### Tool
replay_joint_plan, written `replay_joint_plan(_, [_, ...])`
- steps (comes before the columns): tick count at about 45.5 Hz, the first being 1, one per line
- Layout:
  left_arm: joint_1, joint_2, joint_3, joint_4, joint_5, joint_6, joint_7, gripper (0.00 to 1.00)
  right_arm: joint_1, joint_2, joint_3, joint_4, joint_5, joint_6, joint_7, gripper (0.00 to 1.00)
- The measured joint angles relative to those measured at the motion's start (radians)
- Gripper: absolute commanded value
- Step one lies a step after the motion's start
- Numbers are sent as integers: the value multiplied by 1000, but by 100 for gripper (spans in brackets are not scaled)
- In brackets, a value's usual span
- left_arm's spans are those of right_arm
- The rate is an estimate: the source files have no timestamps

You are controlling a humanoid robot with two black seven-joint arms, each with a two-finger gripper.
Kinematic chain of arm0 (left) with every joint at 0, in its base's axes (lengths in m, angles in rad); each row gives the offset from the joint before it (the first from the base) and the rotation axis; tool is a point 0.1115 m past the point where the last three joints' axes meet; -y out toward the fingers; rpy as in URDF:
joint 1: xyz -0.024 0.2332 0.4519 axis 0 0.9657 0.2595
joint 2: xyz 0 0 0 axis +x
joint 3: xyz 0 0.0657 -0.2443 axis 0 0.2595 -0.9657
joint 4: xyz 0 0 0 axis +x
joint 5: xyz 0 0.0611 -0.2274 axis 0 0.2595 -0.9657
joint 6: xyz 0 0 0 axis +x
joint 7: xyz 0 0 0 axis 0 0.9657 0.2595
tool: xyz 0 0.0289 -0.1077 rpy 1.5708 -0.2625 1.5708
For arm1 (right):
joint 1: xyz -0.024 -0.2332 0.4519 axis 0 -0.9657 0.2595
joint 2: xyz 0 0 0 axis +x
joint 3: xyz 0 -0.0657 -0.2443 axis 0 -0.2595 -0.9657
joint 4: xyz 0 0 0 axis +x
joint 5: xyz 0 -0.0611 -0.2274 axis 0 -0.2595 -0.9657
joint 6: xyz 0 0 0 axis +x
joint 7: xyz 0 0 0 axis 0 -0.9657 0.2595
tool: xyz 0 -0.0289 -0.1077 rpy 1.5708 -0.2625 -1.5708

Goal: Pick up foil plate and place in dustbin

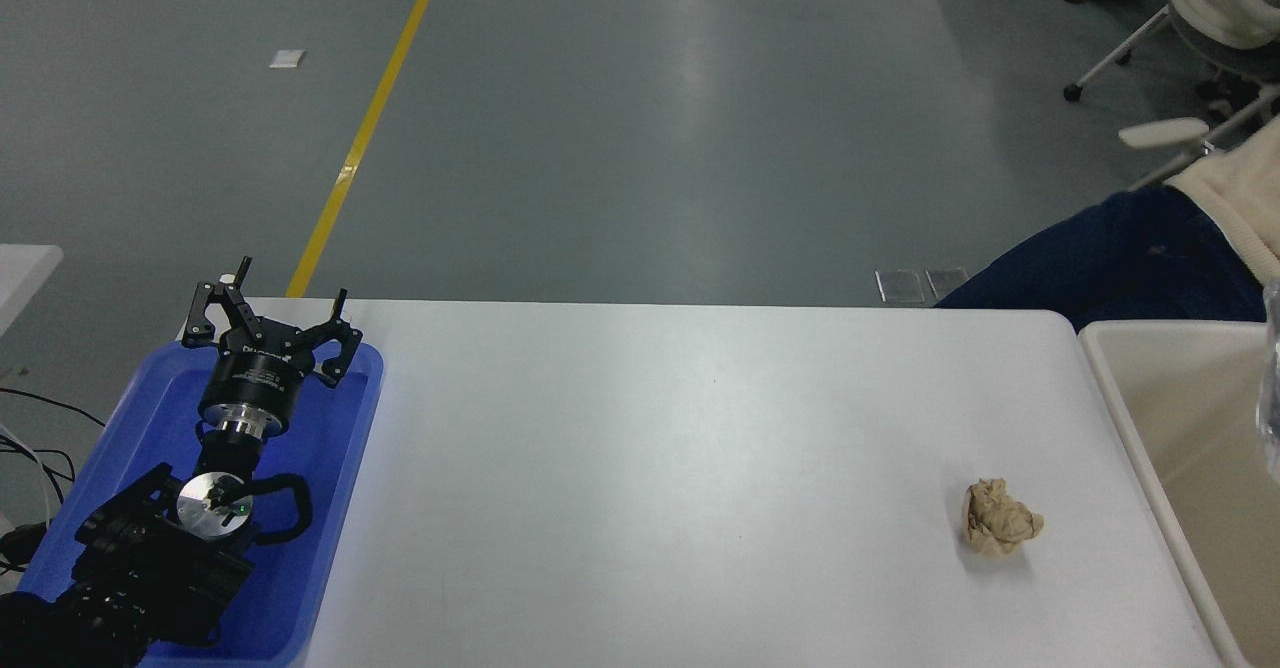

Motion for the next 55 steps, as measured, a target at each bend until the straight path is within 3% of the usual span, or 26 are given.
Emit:
replay_joint_plan(16, [0,0,0,0,0,0,0,100,-351,2,222,-126,47,-330,-4,0])
replay_joint_plan(47, [0,0,0,0,0,0,0,100,-879,152,623,-633,65,-437,-4,0])
replay_joint_plan(48, [0,0,0,0,0,0,0,100,-884,154,627,-639,65,-438,-4,11])
replay_joint_plan(51, [0,0,0,0,0,0,0,100,-897,160,638,-655,65,-442,-4,67])
replay_joint_plan(52, [0,0,0,0,0,0,0,100,-900,161,640,-659,65,-444,-4,78])
replay_joint_plan(55, [0,0,0,0,0,0,0,100,-909,165,647,-674,65,-457,-4,88])
